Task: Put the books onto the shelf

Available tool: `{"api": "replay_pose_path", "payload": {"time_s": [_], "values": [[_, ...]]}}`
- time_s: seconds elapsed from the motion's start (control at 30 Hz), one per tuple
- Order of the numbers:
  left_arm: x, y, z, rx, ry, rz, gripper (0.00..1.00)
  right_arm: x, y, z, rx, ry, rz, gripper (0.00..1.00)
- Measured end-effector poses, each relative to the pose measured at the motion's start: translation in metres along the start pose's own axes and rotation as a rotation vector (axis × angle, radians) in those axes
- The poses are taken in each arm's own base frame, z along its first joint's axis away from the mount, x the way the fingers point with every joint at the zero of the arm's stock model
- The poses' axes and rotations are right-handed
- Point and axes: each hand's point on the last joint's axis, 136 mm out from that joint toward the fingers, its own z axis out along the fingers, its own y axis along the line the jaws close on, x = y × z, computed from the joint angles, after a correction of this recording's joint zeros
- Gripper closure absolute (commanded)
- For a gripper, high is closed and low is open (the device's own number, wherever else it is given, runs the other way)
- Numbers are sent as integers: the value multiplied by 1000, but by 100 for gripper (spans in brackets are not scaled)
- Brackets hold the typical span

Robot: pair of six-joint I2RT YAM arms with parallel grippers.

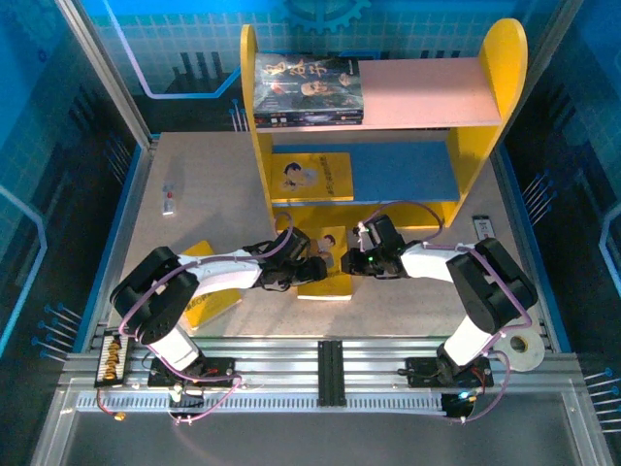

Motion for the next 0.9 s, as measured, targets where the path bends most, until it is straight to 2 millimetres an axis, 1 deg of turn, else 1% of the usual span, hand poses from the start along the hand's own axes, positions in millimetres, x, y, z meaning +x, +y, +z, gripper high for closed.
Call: {"api": "replay_pose_path", "payload": {"time_s": [0.07, 0.13, 0.23, 0.33, 0.43, 0.63, 0.9], "values": [[-1, 2, -1, -8, -5, -1, 31, 0, 1, 1, -2, -2, -4, 76], [-1, 4, -1, -19, -8, -4, 35, 0, 2, 1, -3, -5, -7, 76], [-2, 8, -1, -36, -11, -8, 44, -1, 3, 2, -5, -6, -9, 75], [-3, 11, -1, -47, -14, -16, 50, 0, 4, 2, -5, -7, -14, 75], [-4, 12, -3, -54, -20, -19, 58, 0, 5, 3, -5, -8, -20, 75], [-9, 6, -15, -38, -50, -15, 71, 0, 7, 2, -1, -13, -27, 74], [-17, -6, -31, 7, -91, -9, 89, 2, 13, 3, 15, -26, -71, 69]]}}
